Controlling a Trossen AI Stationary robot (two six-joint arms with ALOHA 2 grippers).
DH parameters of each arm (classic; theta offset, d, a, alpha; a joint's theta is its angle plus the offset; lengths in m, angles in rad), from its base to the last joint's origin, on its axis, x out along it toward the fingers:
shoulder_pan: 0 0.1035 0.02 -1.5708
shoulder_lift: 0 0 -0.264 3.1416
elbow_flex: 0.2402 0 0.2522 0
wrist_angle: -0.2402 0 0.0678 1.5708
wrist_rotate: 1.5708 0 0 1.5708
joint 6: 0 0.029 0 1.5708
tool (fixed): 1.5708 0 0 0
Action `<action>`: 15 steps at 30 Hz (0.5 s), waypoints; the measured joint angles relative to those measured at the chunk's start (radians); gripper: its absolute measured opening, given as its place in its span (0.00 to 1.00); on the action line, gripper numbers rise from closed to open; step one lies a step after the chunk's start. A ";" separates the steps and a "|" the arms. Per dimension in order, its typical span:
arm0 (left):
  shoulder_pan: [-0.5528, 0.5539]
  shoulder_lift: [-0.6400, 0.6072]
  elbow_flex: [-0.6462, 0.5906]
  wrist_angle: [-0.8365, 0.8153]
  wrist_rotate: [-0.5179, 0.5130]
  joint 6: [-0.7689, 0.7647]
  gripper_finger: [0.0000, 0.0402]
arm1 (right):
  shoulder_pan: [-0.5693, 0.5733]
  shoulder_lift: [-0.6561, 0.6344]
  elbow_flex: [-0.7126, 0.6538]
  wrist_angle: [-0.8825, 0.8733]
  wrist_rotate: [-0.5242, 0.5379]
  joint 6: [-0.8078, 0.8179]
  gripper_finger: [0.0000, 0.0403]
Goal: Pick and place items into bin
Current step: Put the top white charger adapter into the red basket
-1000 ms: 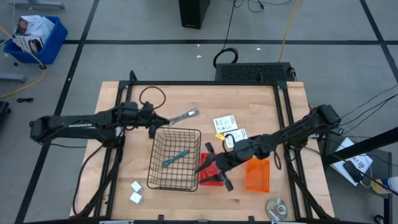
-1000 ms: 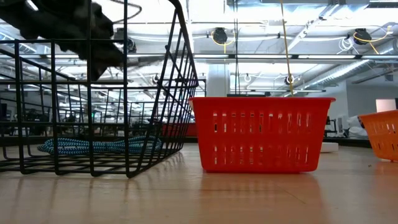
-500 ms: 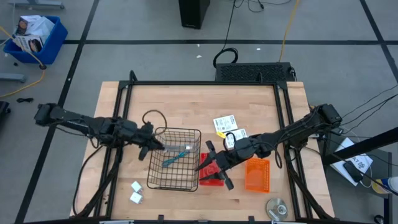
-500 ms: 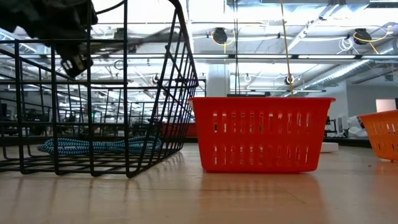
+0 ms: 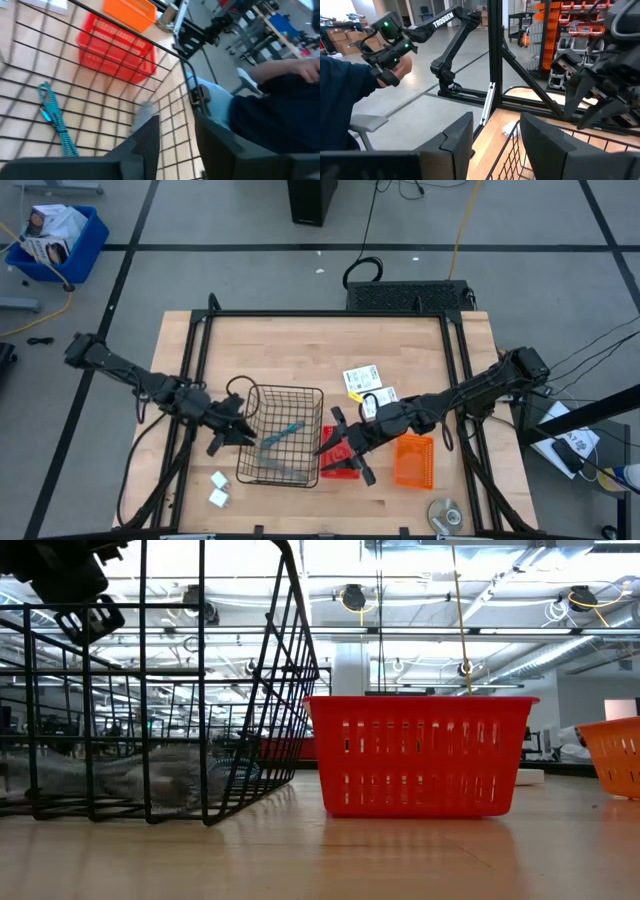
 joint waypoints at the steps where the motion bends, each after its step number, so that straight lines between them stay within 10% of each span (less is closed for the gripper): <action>1: -0.006 0.000 0.000 0.000 -0.029 -0.002 0.34 | 0.000 0.000 0.000 -0.005 0.000 0.000 0.38; 15: -0.063 -0.001 0.001 0.025 -0.001 0.036 0.29 | 0.000 0.000 0.000 -0.118 0.000 0.003 0.38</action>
